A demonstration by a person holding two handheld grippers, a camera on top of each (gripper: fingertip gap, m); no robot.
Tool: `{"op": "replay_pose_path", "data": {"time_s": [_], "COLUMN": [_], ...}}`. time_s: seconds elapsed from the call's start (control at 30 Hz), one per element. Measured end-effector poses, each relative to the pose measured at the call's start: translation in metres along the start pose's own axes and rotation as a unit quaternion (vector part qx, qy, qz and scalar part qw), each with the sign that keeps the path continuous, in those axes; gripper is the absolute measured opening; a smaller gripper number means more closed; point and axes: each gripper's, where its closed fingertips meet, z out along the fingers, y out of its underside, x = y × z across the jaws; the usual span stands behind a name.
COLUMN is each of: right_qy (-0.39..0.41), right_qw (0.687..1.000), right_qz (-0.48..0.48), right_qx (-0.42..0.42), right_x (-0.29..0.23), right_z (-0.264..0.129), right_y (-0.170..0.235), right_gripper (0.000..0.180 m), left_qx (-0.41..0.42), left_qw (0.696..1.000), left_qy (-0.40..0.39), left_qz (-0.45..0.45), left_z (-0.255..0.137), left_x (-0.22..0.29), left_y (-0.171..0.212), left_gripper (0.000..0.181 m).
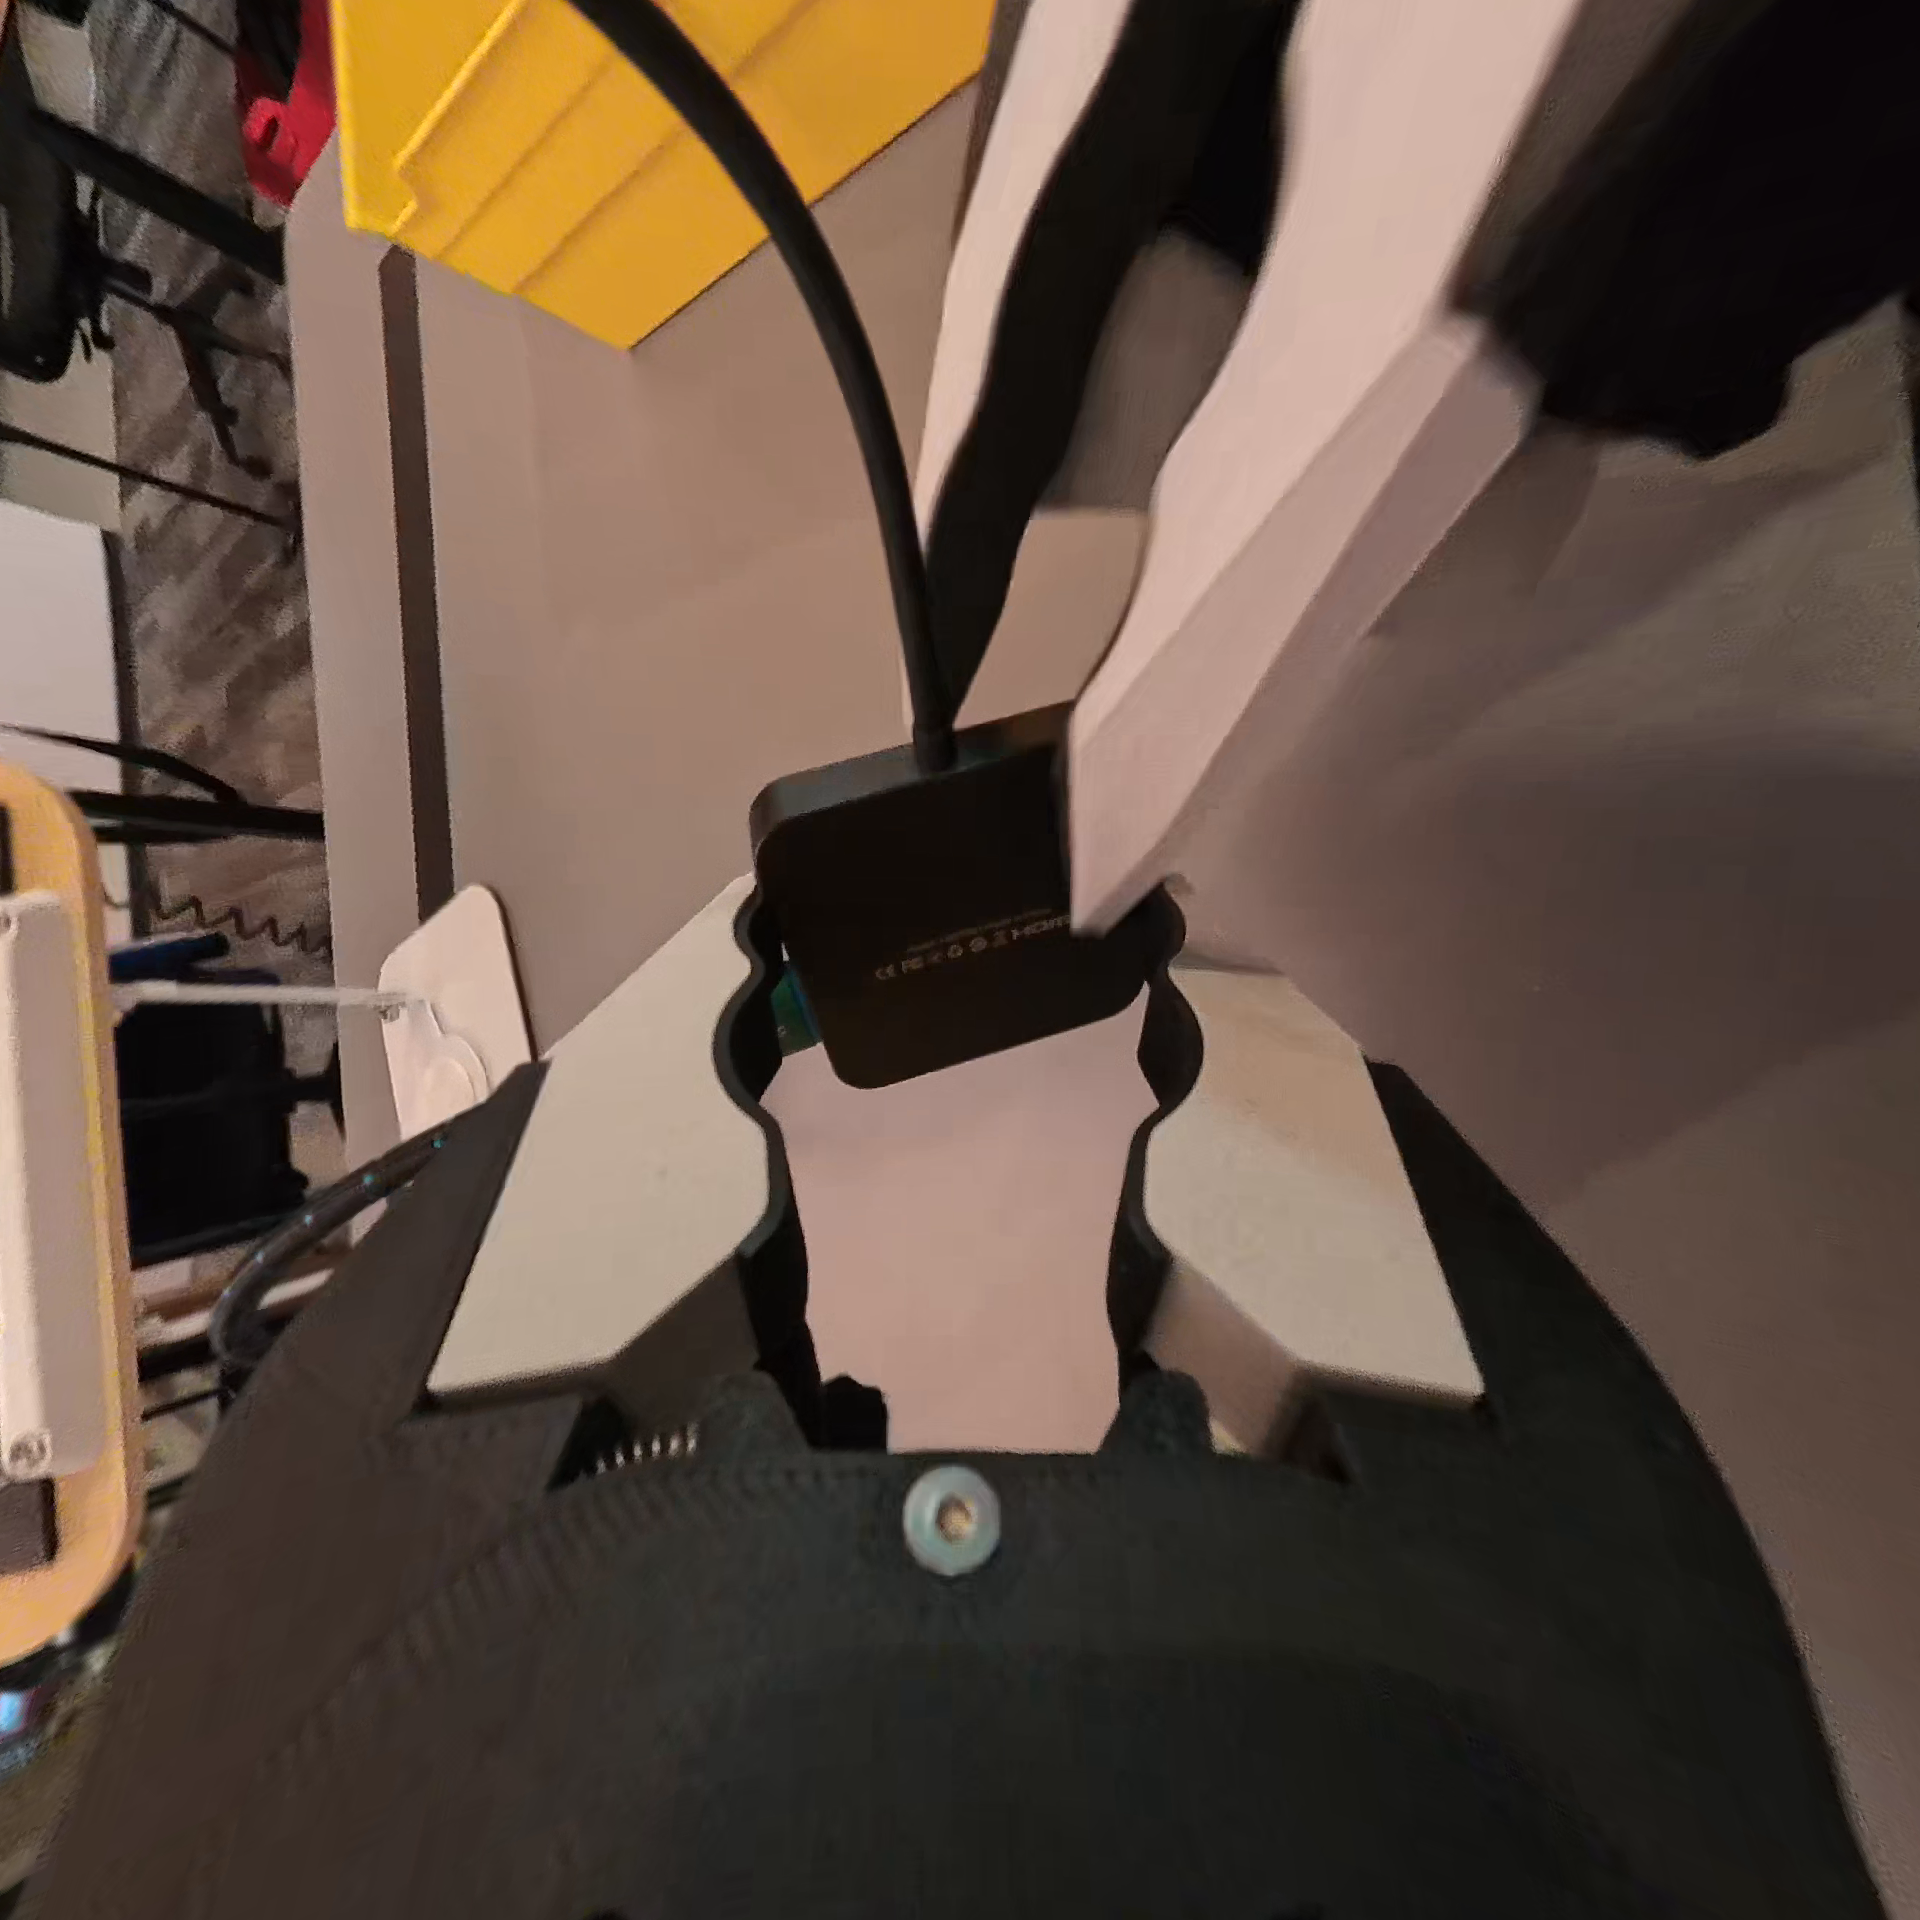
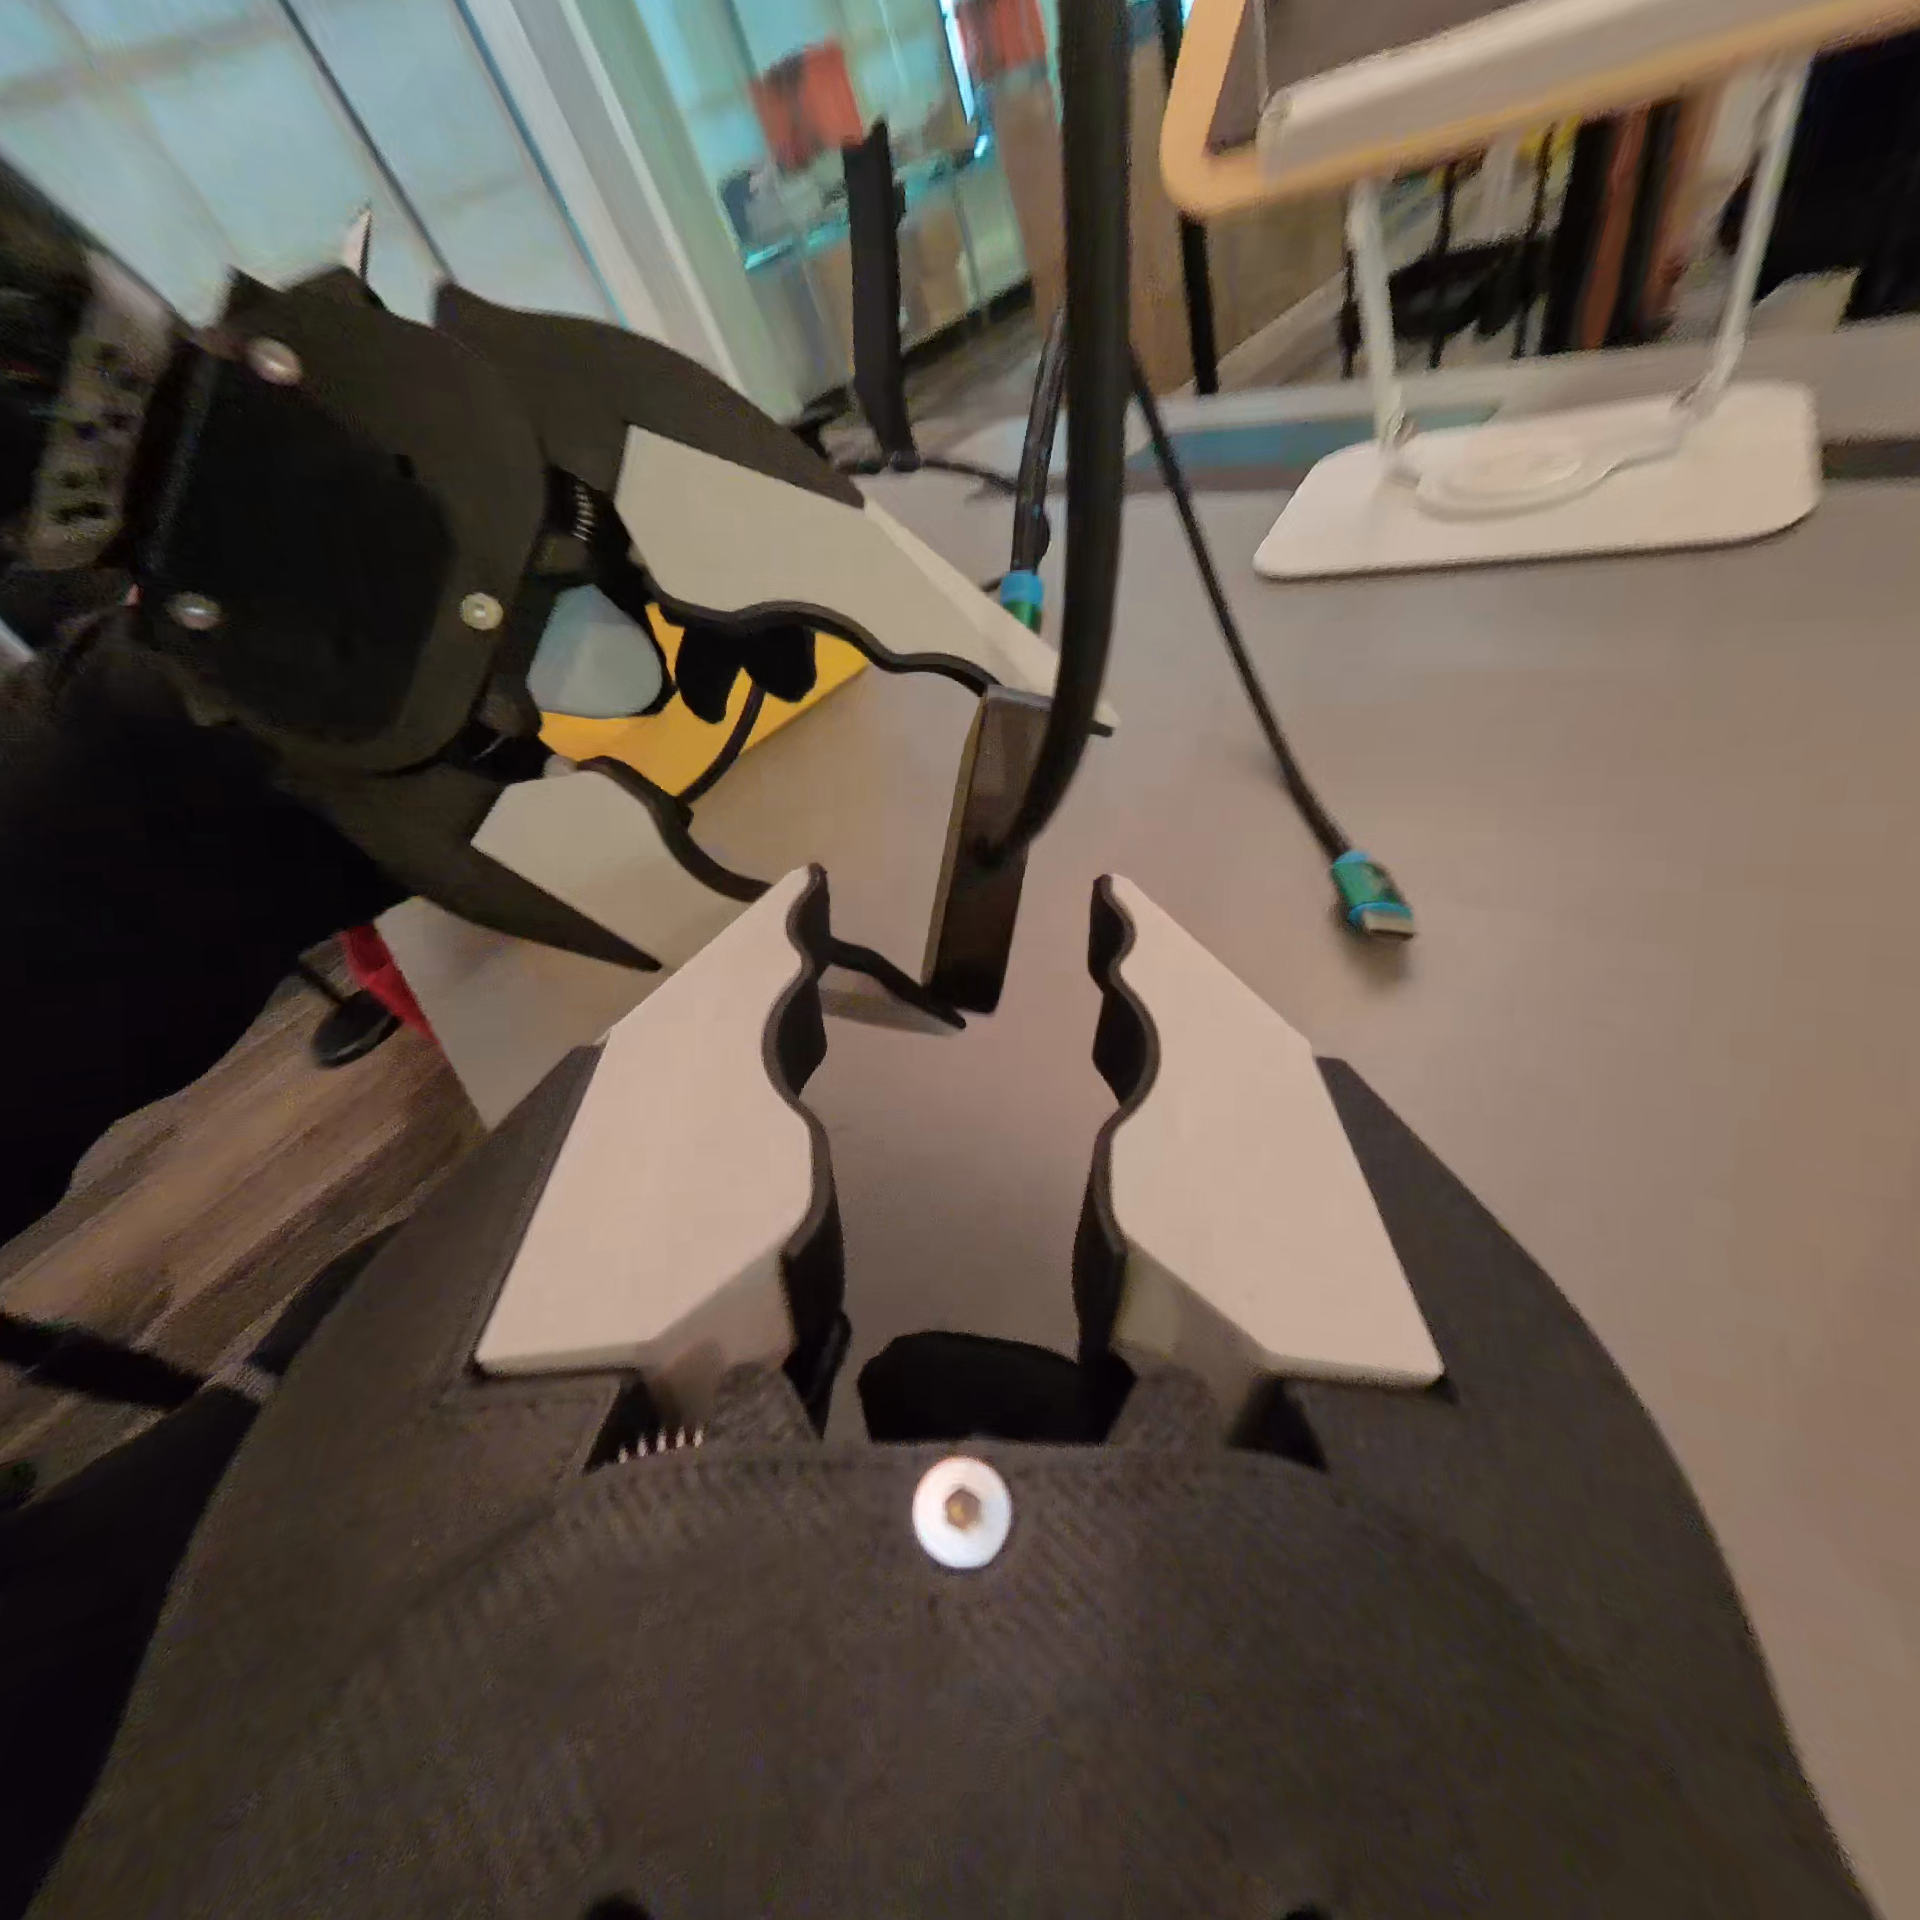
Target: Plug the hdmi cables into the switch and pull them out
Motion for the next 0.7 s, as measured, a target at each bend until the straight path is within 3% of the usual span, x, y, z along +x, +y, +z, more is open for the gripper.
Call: {"op": "replay_pose_path", "data": {"time_s": [0.2, 0.33, 0.5, 0.7], "right_qy": [-0.02, -0.052, -0.072, -0.09], "right_qw": [0.999, 0.996, 0.99, 0.985], "right_qz": [0.019, 0.07, 0.112, 0.131], "right_qx": [-0.028, -0.001, 0.049, 0.067], "right_x": [0.007, 0.006, 0.005, -0.003], "right_z": [0.014, 0.012, 0.007, 0.01], "right_y": [0.013, 0.008, -0.006, -0.006], "right_gripper": [0.012, 0.011, 0.011, 0.009], "left_qx": [-0.012, 0.007, 0.069, 0.134], "left_qw": [0.999, 1.0, 0.989, 0.939], "left_qy": [0.011, 0.001, -0.058, -0.074], "left_qz": [0.052, 0.023, -0.116, -0.307], "left_z": [0.008, 0.007, -0.014, -0.035], "left_x": [0.016, 0.013, -0.001, -0.001], "left_y": [-0.008, -0.012, -0.028, -0.017], "left_gripper": [0.068, 0.068, 0.091, 0.086]}}
